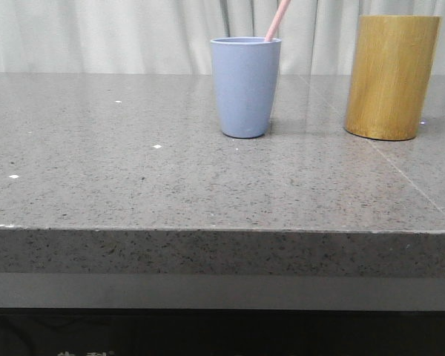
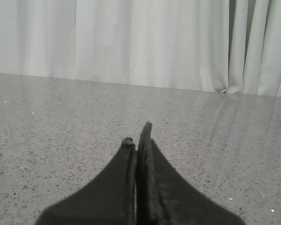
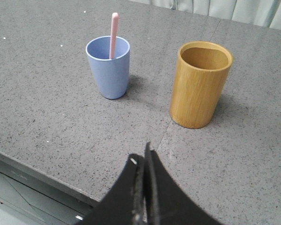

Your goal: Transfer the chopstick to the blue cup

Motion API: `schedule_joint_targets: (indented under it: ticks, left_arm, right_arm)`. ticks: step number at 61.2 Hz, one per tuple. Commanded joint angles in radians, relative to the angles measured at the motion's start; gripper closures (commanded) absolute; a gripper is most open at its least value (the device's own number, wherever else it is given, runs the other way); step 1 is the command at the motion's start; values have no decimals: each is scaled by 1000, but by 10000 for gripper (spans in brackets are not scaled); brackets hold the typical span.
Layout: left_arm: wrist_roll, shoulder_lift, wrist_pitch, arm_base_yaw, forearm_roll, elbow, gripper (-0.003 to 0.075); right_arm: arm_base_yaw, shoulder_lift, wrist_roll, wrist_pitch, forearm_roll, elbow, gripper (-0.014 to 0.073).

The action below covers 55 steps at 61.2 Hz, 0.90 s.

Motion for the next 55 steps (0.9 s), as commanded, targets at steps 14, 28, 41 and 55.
schedule_joint_targets:
  ticks: [14,28,41,55]
  left_arm:
    - [-59,-24,-90,1,45,13,739]
    - [-60,-24,-90,1,50,13,739]
    - [-60,-24,-90,1,50,13,739]
    - [-60,-24,-90,1,50,13,739]
  right_arm:
    - [-3,5,-1,-68,-11,-23,661]
    - [-3,5,-1,-68,-11,-23,661]
    - [-3,5,-1,-68,-11,-23,661]
    - [-3,5,-1,-68,-11,-23,661]
